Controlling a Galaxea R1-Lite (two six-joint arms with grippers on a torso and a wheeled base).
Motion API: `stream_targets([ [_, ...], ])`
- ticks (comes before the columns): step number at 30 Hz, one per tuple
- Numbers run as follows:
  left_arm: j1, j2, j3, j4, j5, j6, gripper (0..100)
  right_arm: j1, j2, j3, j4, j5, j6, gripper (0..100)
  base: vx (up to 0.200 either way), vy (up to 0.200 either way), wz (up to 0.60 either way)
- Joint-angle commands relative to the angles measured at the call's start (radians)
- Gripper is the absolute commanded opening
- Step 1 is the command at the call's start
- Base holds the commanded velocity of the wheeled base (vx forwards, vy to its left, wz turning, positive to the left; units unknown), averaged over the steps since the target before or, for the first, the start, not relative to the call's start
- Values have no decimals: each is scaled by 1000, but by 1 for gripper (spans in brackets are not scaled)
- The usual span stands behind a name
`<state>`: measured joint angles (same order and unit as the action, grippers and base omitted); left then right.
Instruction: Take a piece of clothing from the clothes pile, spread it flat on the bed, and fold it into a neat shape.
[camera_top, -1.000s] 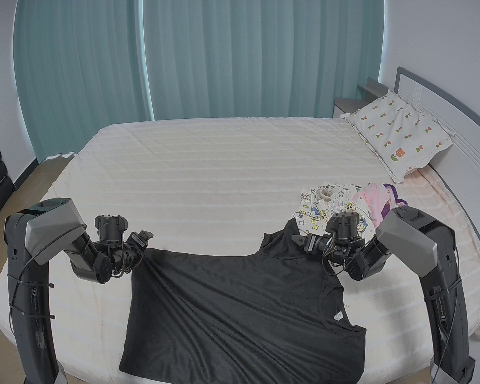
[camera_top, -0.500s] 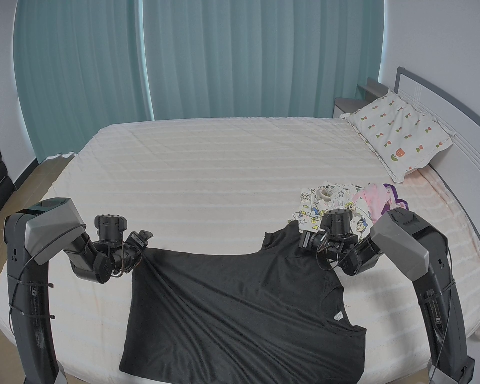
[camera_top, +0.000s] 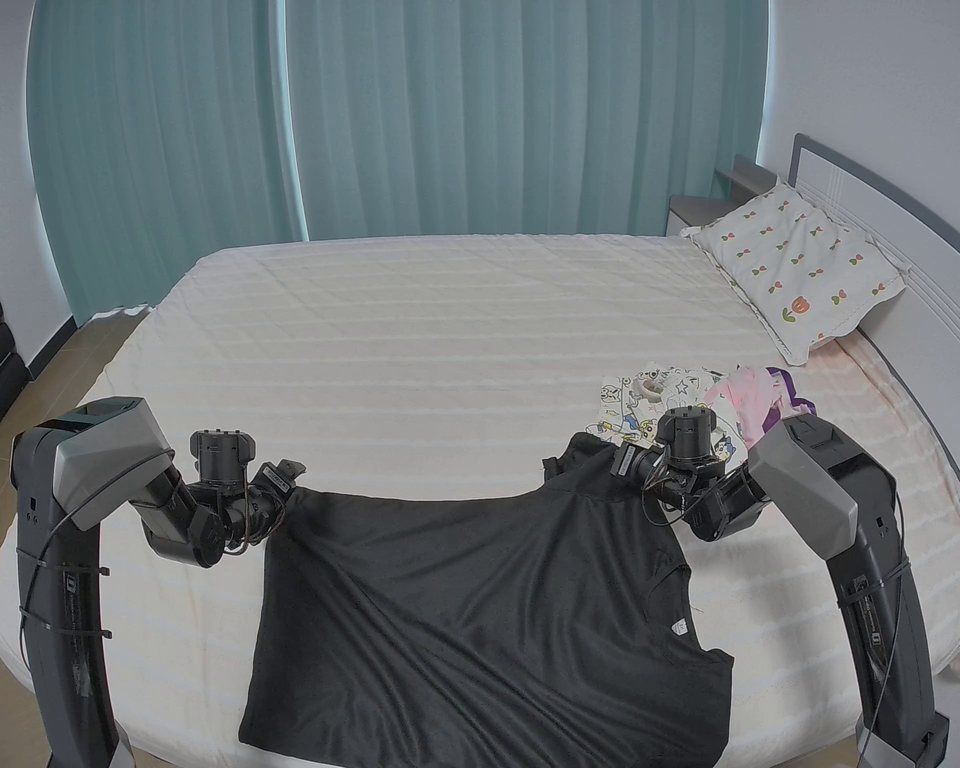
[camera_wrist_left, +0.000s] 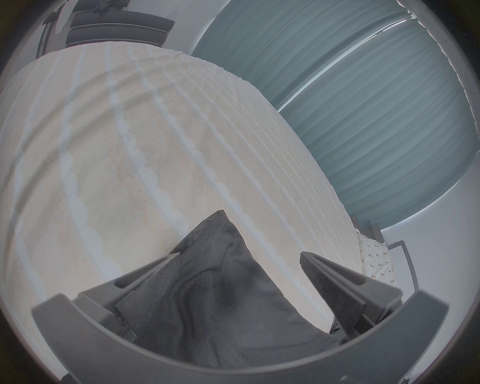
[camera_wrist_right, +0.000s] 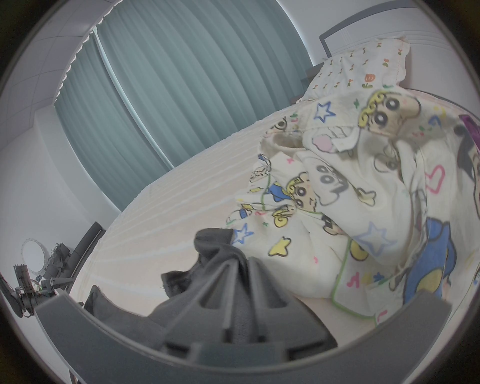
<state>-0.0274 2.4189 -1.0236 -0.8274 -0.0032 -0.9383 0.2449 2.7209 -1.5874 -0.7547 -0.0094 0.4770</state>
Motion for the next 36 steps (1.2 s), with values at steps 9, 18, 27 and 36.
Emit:
stream_targets([
  [9, 0, -9, 16, -1, 11, 3, 100, -24, -90, 110, -12, 5, 15, 100, 0, 0, 0],
  [18, -22, -152, 103, 11, -3, 13, 100, -49, -320, 515, -175, 8, 94, 100, 0, 0, 0],
  [27, -51, -311, 427, -1, -27, 26, 100, -47, -552, 945, -334, 9, 272, 100, -156, 0, 0],
  [36, -186, -394, 735, -98, -24, 29, 100, -50, -587, 1250, -543, 5, 357, 100, -200, 0, 0],
])
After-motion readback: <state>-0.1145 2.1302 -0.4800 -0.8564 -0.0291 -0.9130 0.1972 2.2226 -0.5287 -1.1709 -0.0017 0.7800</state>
